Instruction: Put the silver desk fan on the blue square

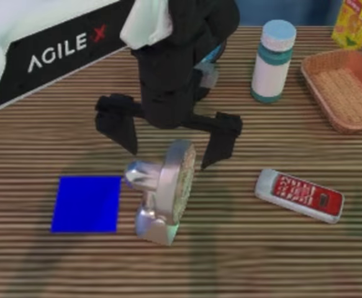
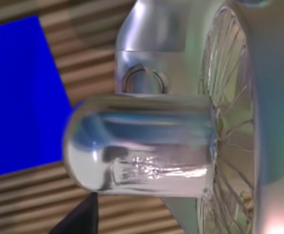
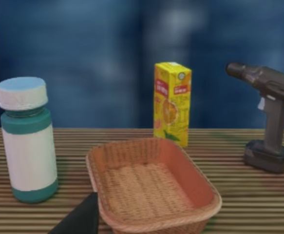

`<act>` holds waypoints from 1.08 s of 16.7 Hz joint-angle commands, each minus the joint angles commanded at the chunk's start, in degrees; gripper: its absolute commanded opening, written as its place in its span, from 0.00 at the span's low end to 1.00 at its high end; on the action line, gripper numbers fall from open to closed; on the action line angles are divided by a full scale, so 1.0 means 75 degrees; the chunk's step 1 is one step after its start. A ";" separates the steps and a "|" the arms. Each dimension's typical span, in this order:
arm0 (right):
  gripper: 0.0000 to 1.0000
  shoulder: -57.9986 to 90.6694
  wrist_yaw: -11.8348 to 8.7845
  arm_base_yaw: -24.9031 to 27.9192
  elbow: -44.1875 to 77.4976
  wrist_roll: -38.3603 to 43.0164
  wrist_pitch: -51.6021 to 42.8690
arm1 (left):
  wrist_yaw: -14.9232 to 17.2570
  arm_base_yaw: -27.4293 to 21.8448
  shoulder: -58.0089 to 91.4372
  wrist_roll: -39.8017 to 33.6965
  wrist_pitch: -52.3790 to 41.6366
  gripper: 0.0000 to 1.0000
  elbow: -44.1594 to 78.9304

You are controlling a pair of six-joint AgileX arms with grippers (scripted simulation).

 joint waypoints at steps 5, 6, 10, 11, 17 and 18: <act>1.00 0.0000 0.0000 0.0000 0.0000 0.0000 0.0000 | 0.0000 -0.0008 -0.0016 -0.0008 0.0549 1.00 -0.0559; 1.00 0.0000 0.0000 0.0000 0.0000 0.0000 0.0000 | 0.0000 -0.0008 -0.0016 -0.0008 0.0549 1.00 -0.0559; 1.00 0.0000 0.0000 0.0000 0.0000 0.0000 0.0000 | 0.0000 -0.0008 -0.0016 -0.0008 0.0549 0.77 -0.0559; 1.00 0.0000 0.0000 0.0000 0.0000 0.0000 0.0000 | 0.0000 -0.0008 -0.0016 -0.0008 0.0549 0.70 -0.0559; 1.00 0.0000 0.0000 0.0000 0.0000 0.0000 0.0000 | 0.0000 -0.0008 -0.0016 -0.0008 0.0549 0.25 -0.0559; 1.00 0.0000 0.0000 0.0000 0.0000 0.0000 0.0000 | 0.0000 -0.0008 -0.0016 -0.0008 0.0549 0.17 -0.0559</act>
